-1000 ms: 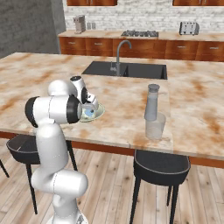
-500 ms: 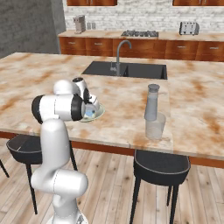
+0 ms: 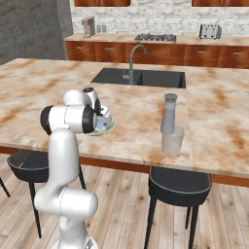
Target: There are two ice cubes in the ice bowl. Place both ice cubes in the glass cup.
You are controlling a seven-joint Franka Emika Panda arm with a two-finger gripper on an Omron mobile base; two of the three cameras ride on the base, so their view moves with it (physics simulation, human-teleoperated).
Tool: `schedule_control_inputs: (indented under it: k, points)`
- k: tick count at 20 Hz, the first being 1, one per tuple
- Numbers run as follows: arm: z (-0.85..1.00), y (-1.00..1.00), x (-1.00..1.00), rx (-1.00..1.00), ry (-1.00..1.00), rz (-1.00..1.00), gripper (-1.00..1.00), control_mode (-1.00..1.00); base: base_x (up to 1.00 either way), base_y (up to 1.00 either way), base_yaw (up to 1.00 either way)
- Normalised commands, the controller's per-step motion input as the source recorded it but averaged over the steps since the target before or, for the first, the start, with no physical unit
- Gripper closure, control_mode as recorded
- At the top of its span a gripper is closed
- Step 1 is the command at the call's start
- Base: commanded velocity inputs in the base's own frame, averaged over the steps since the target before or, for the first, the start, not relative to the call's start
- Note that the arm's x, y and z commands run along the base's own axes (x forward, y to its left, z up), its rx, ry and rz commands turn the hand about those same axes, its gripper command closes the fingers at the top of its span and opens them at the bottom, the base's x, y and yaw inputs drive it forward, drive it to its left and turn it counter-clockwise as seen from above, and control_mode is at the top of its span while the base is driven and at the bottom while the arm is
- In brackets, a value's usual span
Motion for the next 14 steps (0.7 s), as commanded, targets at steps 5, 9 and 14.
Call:
schedule_control_inputs:
  k: [5, 9, 14]
  points:
    - [-0.09, 0.02, 0.16, 0.00, 0.00, -0.01, -1.00, -1.00, 0.00, 0.00, 0.00]
    - [-0.07, 0.04, -0.07, 0.00, 0.00, 0.00, -1.00, -1.00, 0.00, 0.00, 0.00]
    - [-0.19, 0.00, -0.07, 0.00, 0.00, -0.01, -1.00, -1.00, 0.00, 0.00, 0.00]
